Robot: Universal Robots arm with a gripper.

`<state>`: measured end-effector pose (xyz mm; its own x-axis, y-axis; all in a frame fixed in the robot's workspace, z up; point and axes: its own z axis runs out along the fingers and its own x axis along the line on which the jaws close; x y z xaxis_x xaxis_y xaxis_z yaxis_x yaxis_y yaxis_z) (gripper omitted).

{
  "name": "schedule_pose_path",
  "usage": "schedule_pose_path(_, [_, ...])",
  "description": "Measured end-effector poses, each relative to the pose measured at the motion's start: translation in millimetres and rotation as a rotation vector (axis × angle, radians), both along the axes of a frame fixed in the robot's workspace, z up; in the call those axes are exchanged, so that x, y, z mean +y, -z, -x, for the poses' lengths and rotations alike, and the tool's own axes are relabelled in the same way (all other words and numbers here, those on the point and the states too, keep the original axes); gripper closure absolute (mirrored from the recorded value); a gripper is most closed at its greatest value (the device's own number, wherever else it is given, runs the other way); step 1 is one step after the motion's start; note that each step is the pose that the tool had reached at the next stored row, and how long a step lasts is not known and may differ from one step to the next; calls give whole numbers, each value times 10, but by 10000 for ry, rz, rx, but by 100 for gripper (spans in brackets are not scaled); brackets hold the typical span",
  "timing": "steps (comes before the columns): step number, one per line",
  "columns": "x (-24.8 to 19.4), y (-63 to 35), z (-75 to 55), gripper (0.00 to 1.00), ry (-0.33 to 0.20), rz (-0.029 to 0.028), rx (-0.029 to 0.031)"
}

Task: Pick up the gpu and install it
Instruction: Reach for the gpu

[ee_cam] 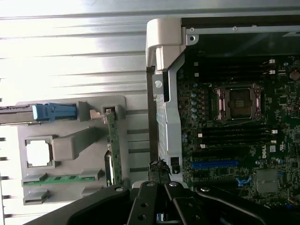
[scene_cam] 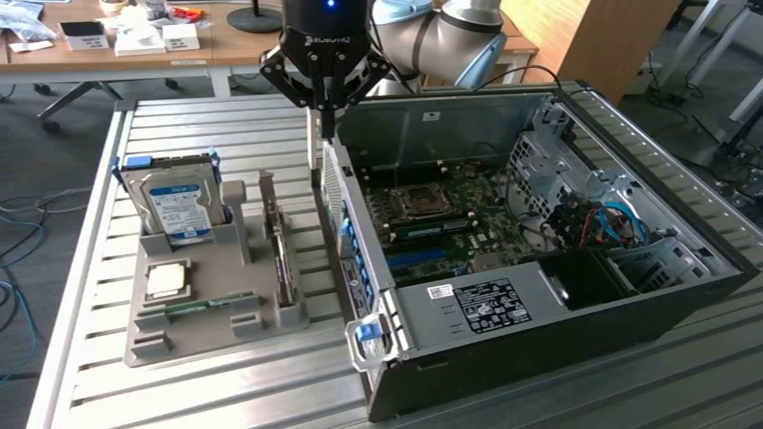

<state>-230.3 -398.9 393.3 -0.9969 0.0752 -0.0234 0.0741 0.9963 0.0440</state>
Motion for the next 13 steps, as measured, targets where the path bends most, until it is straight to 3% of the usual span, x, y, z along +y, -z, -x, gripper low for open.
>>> schedule_pose_path(8, [0,0,17,89,3,0,1])
schedule_pose_path(13, [1,1,99,89,1,0,0])
